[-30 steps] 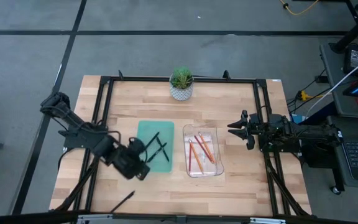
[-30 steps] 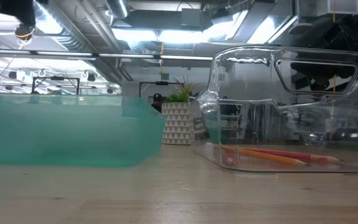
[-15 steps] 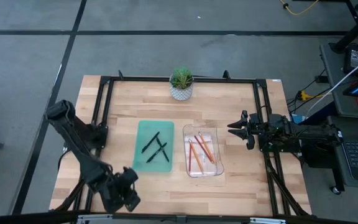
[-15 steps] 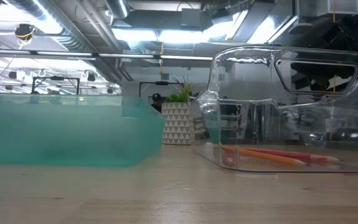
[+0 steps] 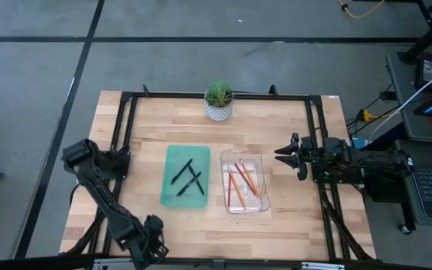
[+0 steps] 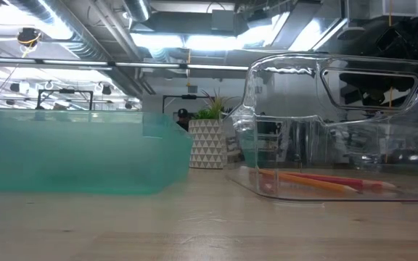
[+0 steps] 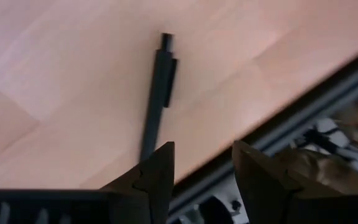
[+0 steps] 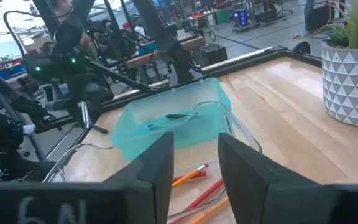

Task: Sort pens & pencils
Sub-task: Put the black pen into the blue bin

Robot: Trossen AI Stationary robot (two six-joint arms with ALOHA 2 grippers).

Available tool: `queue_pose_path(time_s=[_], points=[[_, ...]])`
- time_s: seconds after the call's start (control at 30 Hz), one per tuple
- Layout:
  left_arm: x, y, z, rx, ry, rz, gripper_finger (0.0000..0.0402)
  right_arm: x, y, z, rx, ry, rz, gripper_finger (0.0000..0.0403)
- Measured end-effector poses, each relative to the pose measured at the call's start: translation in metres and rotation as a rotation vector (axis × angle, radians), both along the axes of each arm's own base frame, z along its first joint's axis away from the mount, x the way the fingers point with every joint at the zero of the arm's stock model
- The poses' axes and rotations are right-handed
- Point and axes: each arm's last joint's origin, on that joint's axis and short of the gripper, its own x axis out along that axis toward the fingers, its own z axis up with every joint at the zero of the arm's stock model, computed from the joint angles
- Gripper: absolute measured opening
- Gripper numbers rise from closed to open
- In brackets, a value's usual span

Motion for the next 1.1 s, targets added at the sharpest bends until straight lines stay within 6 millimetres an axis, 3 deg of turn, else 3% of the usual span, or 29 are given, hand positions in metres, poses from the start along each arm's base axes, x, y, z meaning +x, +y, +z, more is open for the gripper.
queue_pose_path(time_s=[0.17,0.6,0.87,1.1], points=[[0.0,-0.003,-0.016,0.015,0.072,-0.015,0.0154,0.0,0.0,0.0,0.0,0.0,0.0,0.0126],[0.0,-0.002,-0.018,0.027,0.087,-0.045,0.0154,0.0,0.0,0.0,-0.001,0.0,0.0,0.0126],[0.008,0.018,-0.021,0.135,0.15,-0.051,0.0154,0.0,0.0,0.0,0.0,0.0,0.0,0.0126],[0.016,0.028,-0.021,0.094,0.238,-0.09,0.0154,0.0,0.0,0.0,0.0,0.0,0.0,0.0127]])
